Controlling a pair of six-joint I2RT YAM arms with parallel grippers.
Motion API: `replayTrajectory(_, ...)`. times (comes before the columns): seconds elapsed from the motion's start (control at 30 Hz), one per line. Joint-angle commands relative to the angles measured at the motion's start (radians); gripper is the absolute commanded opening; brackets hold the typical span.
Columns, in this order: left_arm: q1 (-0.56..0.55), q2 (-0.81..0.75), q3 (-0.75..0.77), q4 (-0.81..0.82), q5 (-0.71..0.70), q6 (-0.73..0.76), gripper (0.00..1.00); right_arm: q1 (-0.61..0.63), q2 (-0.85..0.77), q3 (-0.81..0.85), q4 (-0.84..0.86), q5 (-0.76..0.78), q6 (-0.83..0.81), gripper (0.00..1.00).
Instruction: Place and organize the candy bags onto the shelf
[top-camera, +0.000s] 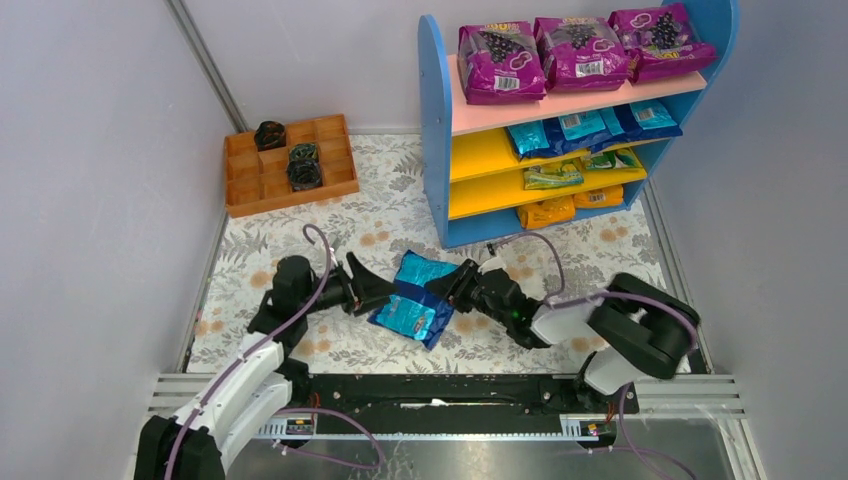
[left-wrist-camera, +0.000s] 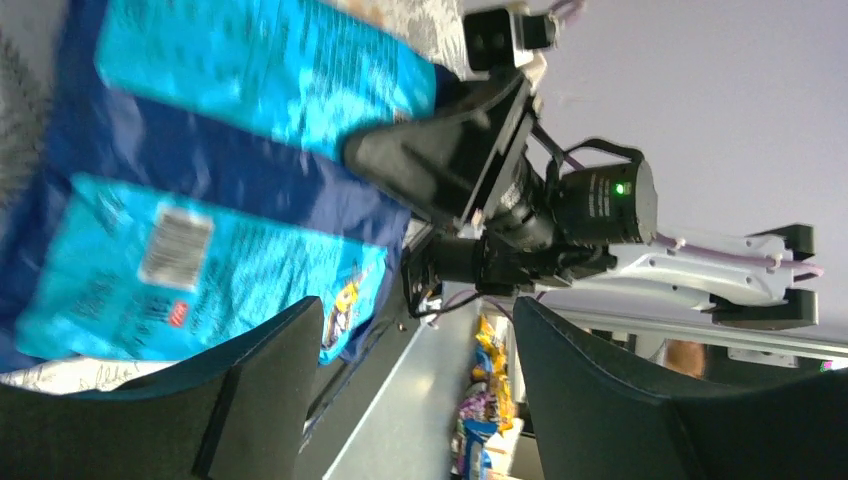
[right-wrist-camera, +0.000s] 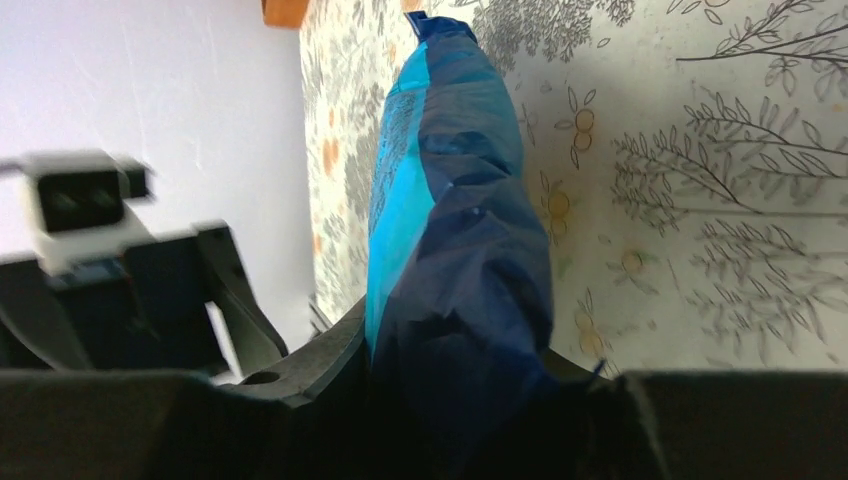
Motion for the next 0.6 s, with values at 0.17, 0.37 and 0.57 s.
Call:
replayTrajectory(0.17,0.001,0.135,0.511,-0.33,-0.212,0.473,0.75,0.004,-0.659,0.075,-0.78,0.045,-0.544,0.18)
replayTrajectory(0.37,0.002,0.275,0.735,-0.217,-0.246,0.473,0.76,0.004,-0.929,0.248,-1.13,0.078,-0.673,0.13)
replayTrajectory(0.57,0.001,0.393,0.86,-0.123,-0.231,0.438,0.76,0.004,-0.933,0.447,-1.22,0.108,-0.719,0.07)
